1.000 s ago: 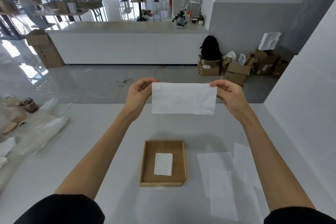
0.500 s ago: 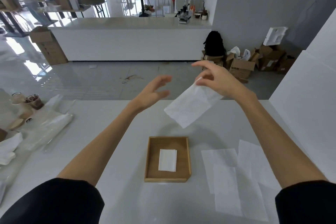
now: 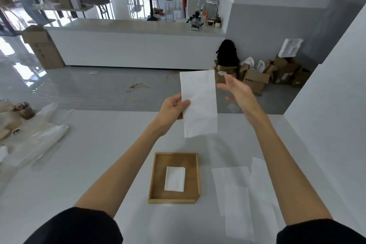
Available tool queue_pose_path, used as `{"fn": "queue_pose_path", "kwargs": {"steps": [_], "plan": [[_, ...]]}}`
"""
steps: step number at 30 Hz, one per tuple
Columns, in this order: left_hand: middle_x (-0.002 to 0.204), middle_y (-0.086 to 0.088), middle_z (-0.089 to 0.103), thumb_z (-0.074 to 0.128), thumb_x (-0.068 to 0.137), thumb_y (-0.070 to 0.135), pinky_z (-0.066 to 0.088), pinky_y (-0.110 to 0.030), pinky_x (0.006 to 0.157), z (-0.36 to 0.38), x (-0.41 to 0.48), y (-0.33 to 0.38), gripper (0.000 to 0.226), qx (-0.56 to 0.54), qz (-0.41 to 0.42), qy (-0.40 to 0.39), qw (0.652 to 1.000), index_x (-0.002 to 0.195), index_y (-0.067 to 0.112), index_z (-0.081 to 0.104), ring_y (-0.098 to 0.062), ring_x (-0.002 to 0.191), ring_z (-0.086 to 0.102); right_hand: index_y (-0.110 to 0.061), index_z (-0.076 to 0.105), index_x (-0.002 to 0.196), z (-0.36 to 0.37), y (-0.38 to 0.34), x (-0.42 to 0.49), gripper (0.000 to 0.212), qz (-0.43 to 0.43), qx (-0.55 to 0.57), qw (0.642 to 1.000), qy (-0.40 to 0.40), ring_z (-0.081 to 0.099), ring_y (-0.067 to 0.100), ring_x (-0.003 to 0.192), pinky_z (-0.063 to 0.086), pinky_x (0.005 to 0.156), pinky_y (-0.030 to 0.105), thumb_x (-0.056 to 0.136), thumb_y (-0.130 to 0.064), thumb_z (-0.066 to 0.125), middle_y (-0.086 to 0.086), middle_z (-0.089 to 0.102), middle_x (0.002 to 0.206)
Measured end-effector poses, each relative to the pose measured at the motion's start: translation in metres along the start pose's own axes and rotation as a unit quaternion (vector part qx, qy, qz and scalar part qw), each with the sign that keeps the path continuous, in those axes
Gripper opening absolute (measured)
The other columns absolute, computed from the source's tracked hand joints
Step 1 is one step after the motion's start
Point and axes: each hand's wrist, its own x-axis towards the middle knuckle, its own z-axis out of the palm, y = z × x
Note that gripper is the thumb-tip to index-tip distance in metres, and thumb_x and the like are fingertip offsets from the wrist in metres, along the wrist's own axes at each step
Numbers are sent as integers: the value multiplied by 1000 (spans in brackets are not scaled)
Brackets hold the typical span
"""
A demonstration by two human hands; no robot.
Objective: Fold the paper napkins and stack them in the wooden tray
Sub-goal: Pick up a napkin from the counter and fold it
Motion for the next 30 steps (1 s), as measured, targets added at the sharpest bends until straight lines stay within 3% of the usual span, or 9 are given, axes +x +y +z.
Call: {"fn": "queue_pose_path", "kwargs": {"steps": [2,7,14,18,21,24,27,30], "plan": [[114,-3,75,53,103,11,61,-38,85,-5,-1,0,30,3,-4,6,1000,131,7,60,-20,100,74,-21,49,144,15,26,-10,79,65,42,997,-14,64,12,117,48,106,45,81,-68,58,-3,71,123],[110,-5,74,52,103,9,61,-43,87,-11,-8,-3,24,29,-22,-7,999,125,13,63,-23,99,72,-20,66,125,44,45,-12,34,73,98,992,-21,70,21,108,58,91,34,94,-34,67,2,73,118],[123,-10,71,52,103,8,61,-38,82,-22,-15,-3,33,4,-52,-25,998,135,9,57,-26,106,72,-12,68,120,59,59,-9,36,167,181,965,-93,67,29,114,50,99,40,95,-37,64,9,73,121],[120,-13,73,52,104,26,59,-41,88,-25,-17,-7,32,17,-67,-15,997,126,5,64,-31,107,71,-11,64,126,61,64,-10,33,155,221,960,-71,66,32,116,56,92,39,95,-23,66,9,71,122],[114,-12,76,53,104,20,59,-42,92,-26,-18,-8,27,33,-50,-4,998,120,4,68,-30,104,73,-16,59,134,58,62,-12,42,144,210,964,-72,68,27,111,57,86,37,94,-21,69,8,70,125],[114,-10,76,57,102,15,59,-41,92,-28,-18,-8,28,37,-38,-15,998,128,7,63,-28,104,74,-18,59,132,51,63,-11,41,126,189,971,-74,69,25,108,57,87,38,93,-18,69,7,70,123],[116,-11,76,58,100,10,59,-39,92,-30,-20,-6,32,25,-24,-29,999,132,7,60,-28,106,73,-18,63,123,45,61,-11,32,95,187,975,-75,69,23,104,57,84,36,92,-15,69,7,69,119],[115,-10,75,55,101,4,59,-38,92,-29,-22,-3,25,14,16,-26,999,120,10,70,-26,106,72,-17,69,103,41,56,-14,16,58,195,977,-64,69,16,93,57,78,29,95,-5,62,1,70,106]]}}
